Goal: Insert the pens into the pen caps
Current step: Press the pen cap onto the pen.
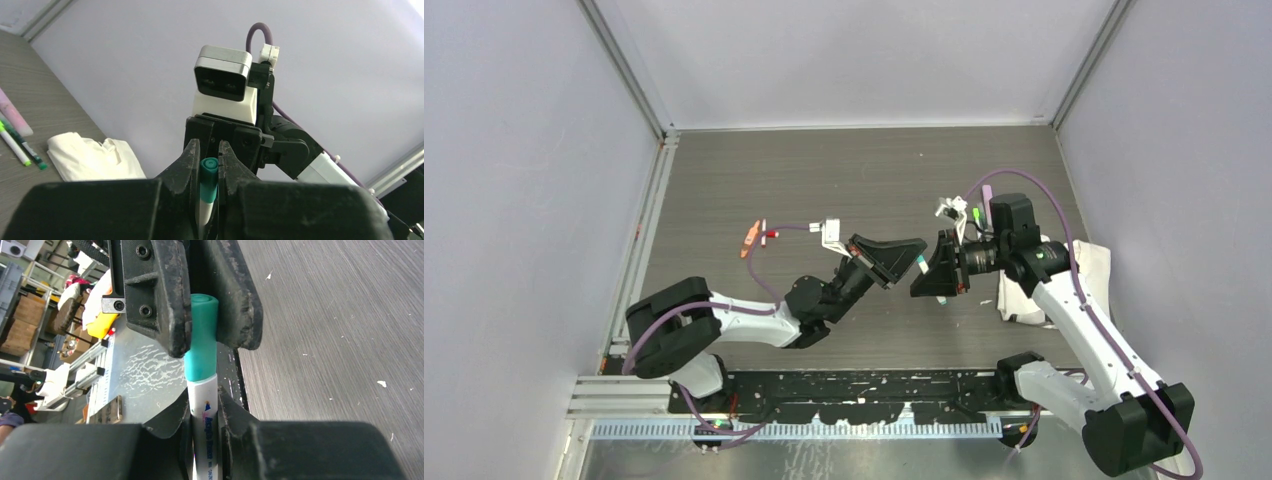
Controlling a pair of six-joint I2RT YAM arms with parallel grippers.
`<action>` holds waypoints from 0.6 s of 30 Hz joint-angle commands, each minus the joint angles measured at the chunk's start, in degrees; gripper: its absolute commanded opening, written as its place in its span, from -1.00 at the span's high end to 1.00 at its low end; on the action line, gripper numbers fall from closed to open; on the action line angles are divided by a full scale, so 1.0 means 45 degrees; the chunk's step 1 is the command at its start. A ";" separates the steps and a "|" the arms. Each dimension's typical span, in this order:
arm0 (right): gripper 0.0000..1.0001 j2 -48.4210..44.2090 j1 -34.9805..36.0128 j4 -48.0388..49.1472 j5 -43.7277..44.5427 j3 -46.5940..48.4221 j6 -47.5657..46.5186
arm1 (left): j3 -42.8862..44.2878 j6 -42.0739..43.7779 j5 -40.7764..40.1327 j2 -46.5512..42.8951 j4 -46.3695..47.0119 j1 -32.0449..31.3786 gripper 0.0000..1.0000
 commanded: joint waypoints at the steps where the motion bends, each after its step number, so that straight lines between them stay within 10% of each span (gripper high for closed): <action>1: 0.99 0.0221 -0.0851 0.5593 0.1447 0.0726 0.1305 | -0.0762 -0.1315 0.7668 0.0881 -0.2147 -0.1768 0.99; 6: 0.99 0.0254 -0.0999 0.5576 0.1810 0.0734 0.1287 | -0.0539 -0.1866 0.8098 0.1638 -0.1527 -0.1855 0.99; 11: 0.99 0.0346 -0.1033 0.5166 0.2348 0.0864 0.0872 | 0.0429 0.0889 0.5831 -0.0974 -0.9765 -0.2927 0.99; 18: 0.99 0.0282 -0.1134 0.4899 0.2707 0.0862 0.0625 | 0.0446 -0.1476 0.7877 0.1287 -0.4517 -0.2995 0.99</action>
